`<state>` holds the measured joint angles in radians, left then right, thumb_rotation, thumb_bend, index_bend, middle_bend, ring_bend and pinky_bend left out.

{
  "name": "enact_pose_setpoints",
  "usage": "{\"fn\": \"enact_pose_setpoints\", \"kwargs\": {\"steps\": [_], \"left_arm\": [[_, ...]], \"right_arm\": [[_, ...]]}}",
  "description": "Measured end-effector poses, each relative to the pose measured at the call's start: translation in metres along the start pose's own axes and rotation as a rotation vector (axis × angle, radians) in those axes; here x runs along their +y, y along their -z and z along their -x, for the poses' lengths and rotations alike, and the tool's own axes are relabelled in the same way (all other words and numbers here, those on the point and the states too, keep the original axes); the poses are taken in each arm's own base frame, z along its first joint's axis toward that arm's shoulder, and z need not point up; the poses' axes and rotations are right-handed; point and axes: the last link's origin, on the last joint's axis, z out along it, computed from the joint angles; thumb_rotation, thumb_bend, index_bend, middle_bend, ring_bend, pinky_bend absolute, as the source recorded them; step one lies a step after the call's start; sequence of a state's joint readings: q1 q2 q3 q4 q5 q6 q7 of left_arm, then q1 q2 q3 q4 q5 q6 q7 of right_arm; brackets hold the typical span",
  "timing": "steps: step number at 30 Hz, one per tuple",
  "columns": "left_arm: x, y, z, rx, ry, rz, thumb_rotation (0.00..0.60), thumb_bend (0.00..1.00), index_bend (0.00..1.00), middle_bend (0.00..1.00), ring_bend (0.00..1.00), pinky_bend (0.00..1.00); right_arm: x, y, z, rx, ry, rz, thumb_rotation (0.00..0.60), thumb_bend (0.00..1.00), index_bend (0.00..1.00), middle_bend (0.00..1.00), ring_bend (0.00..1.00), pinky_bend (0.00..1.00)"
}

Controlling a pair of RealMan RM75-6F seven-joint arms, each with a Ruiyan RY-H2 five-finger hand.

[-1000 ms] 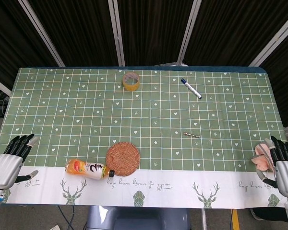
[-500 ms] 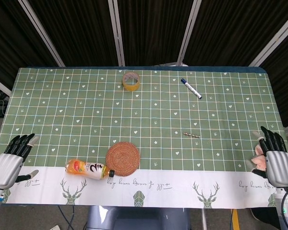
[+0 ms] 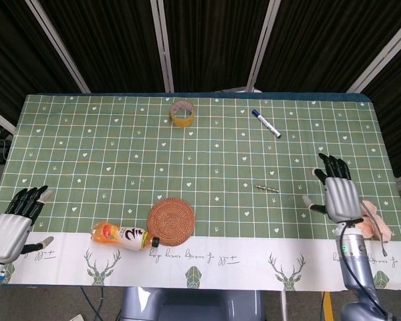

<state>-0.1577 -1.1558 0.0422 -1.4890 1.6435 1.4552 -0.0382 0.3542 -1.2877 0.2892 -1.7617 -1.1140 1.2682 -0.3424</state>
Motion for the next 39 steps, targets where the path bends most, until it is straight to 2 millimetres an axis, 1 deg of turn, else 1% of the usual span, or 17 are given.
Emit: {"fn": "enact_pose_setpoints", "kwargs": {"steps": [3, 10, 16, 20, 25, 33, 39], "left_arm": [[-0.001, -0.001, 0.0, -0.004, 0.005, -0.005, 0.6, 0.09, 0.0, 0.0, 0.0, 0.0], [-0.003, -0.003, -0.001, -0.002, 0.001, -0.005, 0.6, 0.09, 0.0, 0.0, 0.0, 0.0], [-0.004, -0.003, -0.001, -0.008, 0.011, -0.017, 0.6, 0.09, 0.0, 0.0, 0.0, 0.0], [-0.005, -0.004, -0.001, -0.013, 0.012, -0.026, 0.6, 0.09, 0.0, 0.0, 0.0, 0.0], [-0.007, -0.003, -0.001, -0.021, 0.014, -0.038, 0.6, 0.09, 0.0, 0.0, 0.0, 0.0], [-0.008, -0.003, -0.001, -0.022, 0.019, -0.044, 0.6, 0.09, 0.0, 0.0, 0.0, 0.0], [-0.008, -0.003, -0.002, -0.021, 0.026, -0.047, 0.6, 0.09, 0.0, 0.0, 0.0, 0.0]], "right_arm": [[-0.016, -0.013, 0.016, -0.025, -0.011, 0.005, 0.6, 0.17, 0.4, 0.06, 0.0, 0.0], [-0.052, -0.041, 0.066, -0.088, -0.021, 0.053, 0.6, 0.21, 0.42, 0.07, 0.0, 0.0], [-0.07, -0.061, 0.094, -0.104, -0.016, 0.091, 0.6, 0.23, 0.44, 0.07, 0.0, 0.0], [-0.076, -0.07, 0.106, -0.123, -0.03, 0.123, 0.6, 0.23, 0.45, 0.07, 0.0, 0.0], [-0.084, -0.071, 0.121, -0.155, -0.04, 0.148, 0.6, 0.23, 0.46, 0.07, 0.0, 0.0], [-0.092, -0.068, 0.134, -0.175, -0.043, 0.143, 0.6, 0.23, 0.46, 0.07, 0.0, 0.0], [-0.09, -0.071, 0.139, -0.182, -0.037, 0.162, 0.6, 0.24, 0.48, 0.08, 0.0, 0.0]]}}
